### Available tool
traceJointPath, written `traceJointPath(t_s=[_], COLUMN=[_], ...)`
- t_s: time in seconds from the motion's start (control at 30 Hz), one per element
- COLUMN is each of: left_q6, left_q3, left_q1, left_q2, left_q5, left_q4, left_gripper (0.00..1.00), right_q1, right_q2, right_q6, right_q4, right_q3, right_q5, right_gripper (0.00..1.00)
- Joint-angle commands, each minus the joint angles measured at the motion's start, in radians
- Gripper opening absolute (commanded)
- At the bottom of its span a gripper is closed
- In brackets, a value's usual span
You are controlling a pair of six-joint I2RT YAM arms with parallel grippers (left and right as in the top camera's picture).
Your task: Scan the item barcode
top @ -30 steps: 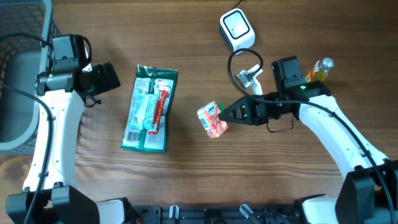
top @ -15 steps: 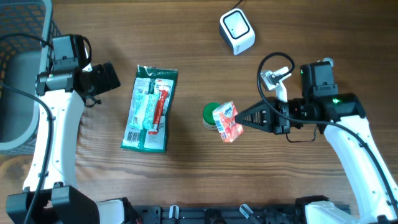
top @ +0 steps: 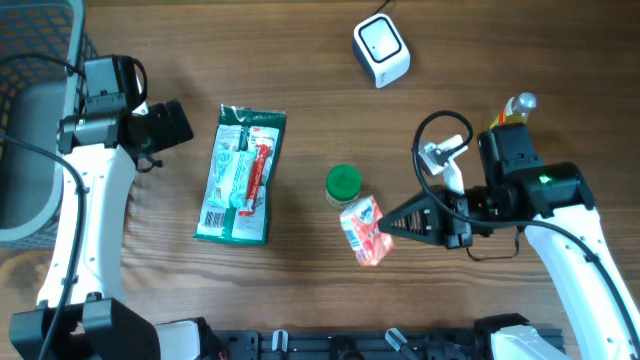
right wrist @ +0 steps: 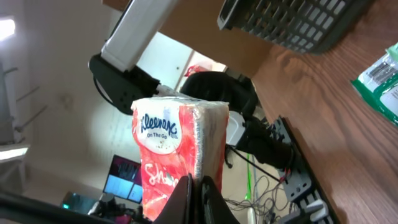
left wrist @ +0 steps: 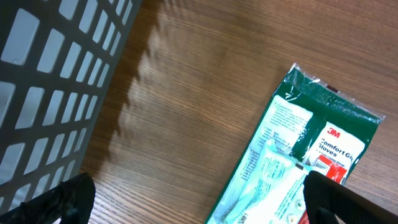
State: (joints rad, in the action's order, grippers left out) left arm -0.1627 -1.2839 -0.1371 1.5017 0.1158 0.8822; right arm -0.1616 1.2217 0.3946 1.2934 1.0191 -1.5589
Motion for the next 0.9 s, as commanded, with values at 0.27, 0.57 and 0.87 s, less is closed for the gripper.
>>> traceJointPath(t_s=[0.27, 0.57, 0.87], left_q6=[-0.009, -0.009, -0.009], left_q3=[-0.001, -0.001, -0.001], left_q1=[-0.003, -0.003, -0.003], left_q2=[0.004, 0.004, 0.004], left_q5=[0.009, 0.009, 0.009], left_q4=[-0.002, -0.002, -0.002], left_gripper=[1.00, 1.00, 1.00], right_q1=[-0.006, -0.006, -0.006], right_q2=[-0.014, -0.014, -0.014], right_q6=[0.185, 0.209, 0.216], right_q4=[0.028, 0.024, 0.020], right_q3=[-0.080, -0.124, -0.124], right_q5=[-0.064, -0.064, -0.064], right_gripper=[0.04, 0.04, 0.04])
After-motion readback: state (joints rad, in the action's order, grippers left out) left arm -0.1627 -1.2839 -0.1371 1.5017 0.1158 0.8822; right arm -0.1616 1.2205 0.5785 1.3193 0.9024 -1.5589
